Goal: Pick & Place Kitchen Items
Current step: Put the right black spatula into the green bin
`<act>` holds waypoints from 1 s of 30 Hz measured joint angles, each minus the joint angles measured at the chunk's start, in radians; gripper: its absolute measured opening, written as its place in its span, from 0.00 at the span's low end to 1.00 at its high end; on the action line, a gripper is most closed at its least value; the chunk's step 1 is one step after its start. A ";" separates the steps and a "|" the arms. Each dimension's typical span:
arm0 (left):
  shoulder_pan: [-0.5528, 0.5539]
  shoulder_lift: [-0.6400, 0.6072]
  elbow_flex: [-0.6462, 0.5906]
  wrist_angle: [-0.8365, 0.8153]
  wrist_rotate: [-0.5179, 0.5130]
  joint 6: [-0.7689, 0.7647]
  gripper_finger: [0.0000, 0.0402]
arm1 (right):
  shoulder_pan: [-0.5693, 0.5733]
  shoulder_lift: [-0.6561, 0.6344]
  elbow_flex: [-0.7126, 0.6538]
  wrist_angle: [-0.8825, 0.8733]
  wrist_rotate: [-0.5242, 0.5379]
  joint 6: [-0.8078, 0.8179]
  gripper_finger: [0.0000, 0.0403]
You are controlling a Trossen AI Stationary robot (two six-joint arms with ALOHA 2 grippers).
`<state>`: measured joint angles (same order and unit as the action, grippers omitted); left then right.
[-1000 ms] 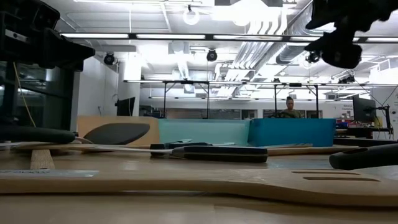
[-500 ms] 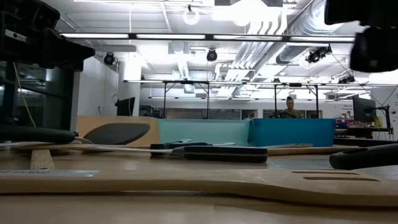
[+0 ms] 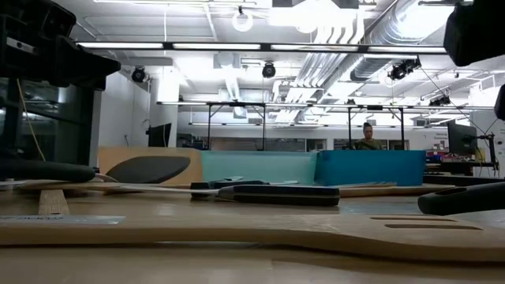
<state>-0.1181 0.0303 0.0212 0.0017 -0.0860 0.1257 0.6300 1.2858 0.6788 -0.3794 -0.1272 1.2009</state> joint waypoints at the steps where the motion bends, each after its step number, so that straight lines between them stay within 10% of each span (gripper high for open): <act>1: 0.000 0.000 0.000 0.000 0.000 0.000 0.00 | 0.007 0.015 0.023 -0.027 0.001 0.000 0.42; 11: 0.000 0.000 0.000 0.000 0.000 0.000 0.00 | 0.054 0.196 0.290 -0.346 0.091 -0.138 0.29; 30: 0.000 0.000 0.000 0.000 0.000 0.000 0.00 | 0.042 0.283 0.299 -0.378 0.081 -0.238 0.25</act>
<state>-0.1184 0.0303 0.0212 0.0021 -0.0860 0.1257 0.6716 1.5692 0.9775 -0.7574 -0.0460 0.9630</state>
